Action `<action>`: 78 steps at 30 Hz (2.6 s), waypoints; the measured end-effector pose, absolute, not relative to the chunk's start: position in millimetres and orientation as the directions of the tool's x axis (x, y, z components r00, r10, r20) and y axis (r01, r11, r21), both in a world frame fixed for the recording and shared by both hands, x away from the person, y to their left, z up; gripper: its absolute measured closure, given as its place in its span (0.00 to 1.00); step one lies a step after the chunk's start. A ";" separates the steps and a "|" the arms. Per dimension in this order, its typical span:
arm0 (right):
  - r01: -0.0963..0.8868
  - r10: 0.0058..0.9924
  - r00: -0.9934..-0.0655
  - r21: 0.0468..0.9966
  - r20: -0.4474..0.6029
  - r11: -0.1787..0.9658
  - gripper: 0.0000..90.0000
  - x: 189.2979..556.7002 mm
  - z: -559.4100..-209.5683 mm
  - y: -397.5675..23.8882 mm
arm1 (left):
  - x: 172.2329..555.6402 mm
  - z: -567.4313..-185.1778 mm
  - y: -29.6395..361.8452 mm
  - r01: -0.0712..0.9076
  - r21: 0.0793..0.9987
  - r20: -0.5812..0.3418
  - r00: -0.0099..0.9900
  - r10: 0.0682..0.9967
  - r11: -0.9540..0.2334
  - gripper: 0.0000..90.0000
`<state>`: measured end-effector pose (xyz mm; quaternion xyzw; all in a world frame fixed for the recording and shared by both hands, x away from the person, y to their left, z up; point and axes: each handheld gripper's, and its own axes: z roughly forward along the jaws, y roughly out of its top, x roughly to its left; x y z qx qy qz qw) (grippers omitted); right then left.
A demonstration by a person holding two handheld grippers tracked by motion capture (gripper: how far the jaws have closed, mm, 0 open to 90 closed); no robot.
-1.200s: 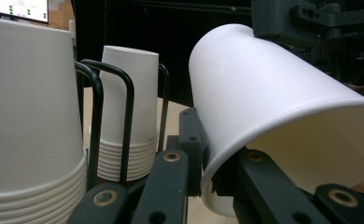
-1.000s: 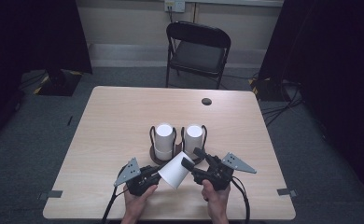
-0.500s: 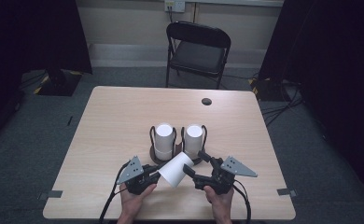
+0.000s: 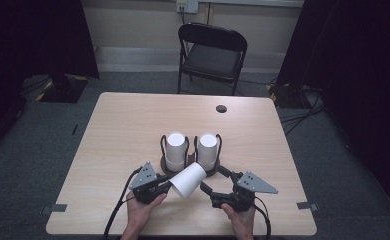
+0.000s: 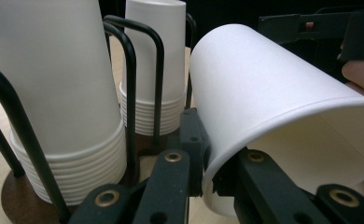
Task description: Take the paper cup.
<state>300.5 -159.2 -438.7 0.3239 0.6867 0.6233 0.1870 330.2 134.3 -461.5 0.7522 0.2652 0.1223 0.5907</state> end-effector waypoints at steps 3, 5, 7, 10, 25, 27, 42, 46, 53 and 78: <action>0.203 0.695 -0.708 0.979 0.123 0.034 0.17 297.6 -441.4 -163.7 | 330.0 -461.0 133.0 0.265 0.947 -0.128 0.828 0.547 -0.180 0.95; 0.192 0.707 -0.700 0.980 0.103 0.046 0.16 294.7 -442.2 -166.5 | 330.6 -459.3 132.2 0.266 0.944 -0.123 0.833 0.540 -0.195 0.95; 0.181 0.711 -0.699 0.981 0.080 0.067 0.16 292.0 -442.0 -167.9 | 331.0 -457.1 130.4 0.269 0.933 -0.105 0.841 0.531 -0.241 0.95; 0.171 0.708 -0.704 0.981 0.054 0.095 0.16 289.6 -442.2 -168.4 | 331.0 -455.0 127.7 0.272 0.922 -0.101 0.856 0.507 -0.277 0.95; 0.131 0.647 -0.762 0.969 -0.038 0.210 0.17 280.0 -439.3 -159.8 | 339.8 -440.6 127.2 0.317 0.866 -0.083 0.853 0.515 -0.387 0.95; 0.119 0.637 -0.768 0.964 -0.062 0.236 0.18 279.0 -440.1 -155.8 | 341.1 -438.9 127.1 0.326 0.853 -0.081 0.854 0.514 -0.408 0.95; 0.058 0.564 -0.810 0.933 -0.164 0.355 0.18 278.1 -442.9 -136.2 | 350.0 -429.1 115.2 0.377 0.745 -0.110 0.883 0.455 -0.550 0.95; 0.021 0.530 -0.820 0.914 -0.216 0.405 0.17 276.0 -442.9 -130.5 | 352.1 -425.7 112.7 0.381 0.730 -0.113 0.886 0.450 -0.567 0.95; -0.032 0.467 -0.827 0.856 -0.313 0.517 0.15 274.1 -444.8 -118.5 | 353.6 -421.4 110.3 0.382 0.694 -0.109 0.894 0.436 -0.611 0.95; -0.088 0.365 -0.849 0.782 -0.383 0.617 0.14 284.4 -451.2 -92.9 | 358.3 -419.0 95.0 0.388 0.642 -0.153 0.910 0.385 -0.662 0.97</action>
